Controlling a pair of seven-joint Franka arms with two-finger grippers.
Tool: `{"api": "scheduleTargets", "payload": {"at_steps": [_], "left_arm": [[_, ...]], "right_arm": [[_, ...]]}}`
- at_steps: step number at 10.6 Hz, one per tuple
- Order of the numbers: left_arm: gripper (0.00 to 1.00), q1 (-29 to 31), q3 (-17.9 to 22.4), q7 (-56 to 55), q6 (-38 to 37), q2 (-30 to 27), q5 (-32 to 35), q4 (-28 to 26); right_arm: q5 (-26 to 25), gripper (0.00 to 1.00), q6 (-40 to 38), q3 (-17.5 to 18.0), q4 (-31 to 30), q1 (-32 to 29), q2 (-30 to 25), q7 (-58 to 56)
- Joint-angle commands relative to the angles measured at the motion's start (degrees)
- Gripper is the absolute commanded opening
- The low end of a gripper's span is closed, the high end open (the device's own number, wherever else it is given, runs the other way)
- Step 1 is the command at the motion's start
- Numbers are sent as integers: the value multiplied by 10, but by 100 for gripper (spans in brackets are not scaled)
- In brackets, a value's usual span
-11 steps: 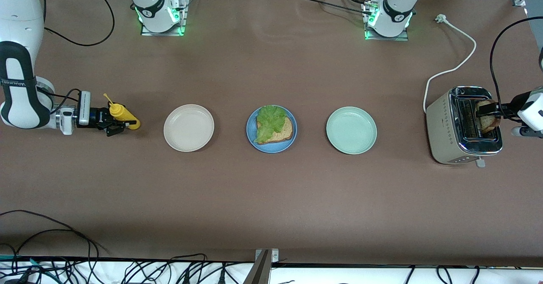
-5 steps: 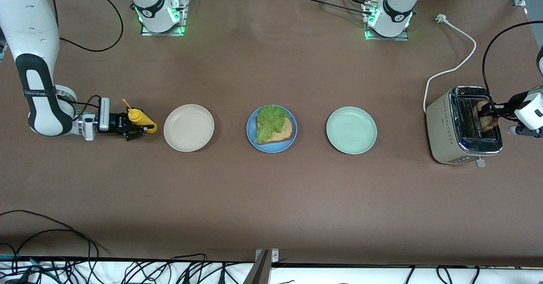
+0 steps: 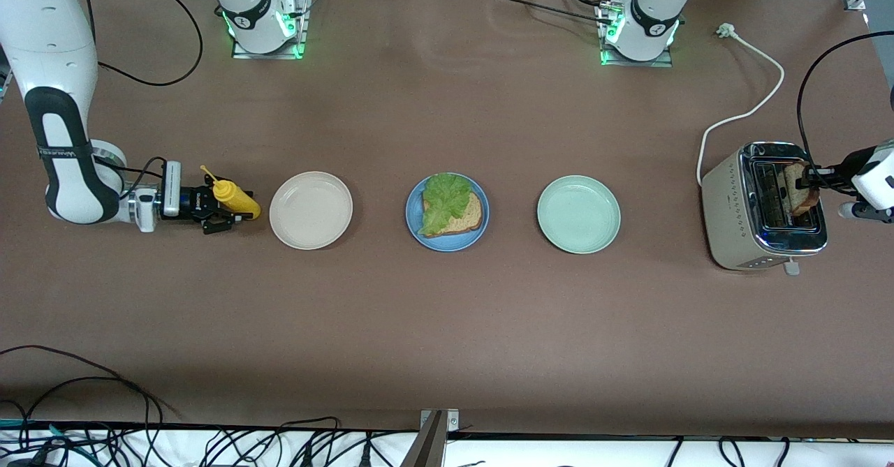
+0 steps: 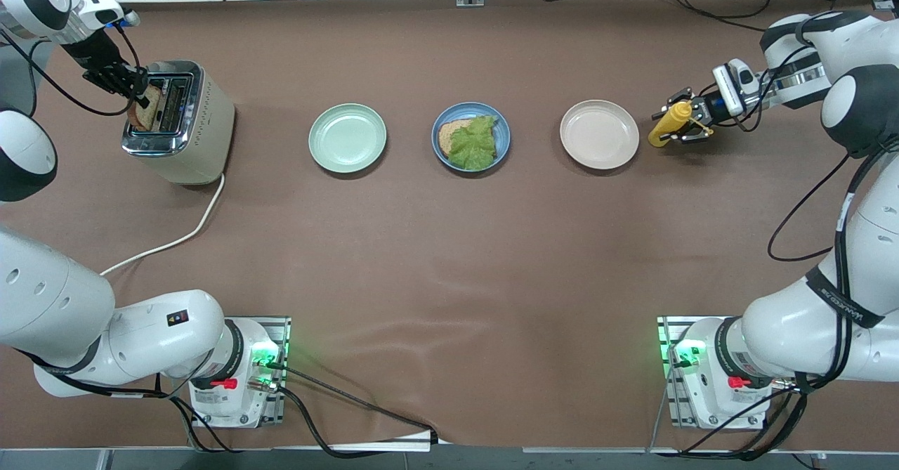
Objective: Make sandwich in blue plate with both arms
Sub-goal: 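Release the mustard with the right gripper while the left gripper lifts the toast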
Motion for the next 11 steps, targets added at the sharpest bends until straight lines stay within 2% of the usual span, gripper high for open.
{"api": "scheduleTargets", "payload": {"at_steps": [1,5,11], "left_arm": [[0,4,-4,14,-38,-14,10,28],[0,2,-4,14,-73,-36,4,52],[0,-22,-6,13,-171,-89,4,112]], "right_arm": [[-65,100,-5,-3,-5,-13,-43,27],[-143,100,2,-31,1,-24,-65,47],[-366,100,43,-34,10,-20,-193,342]]}}
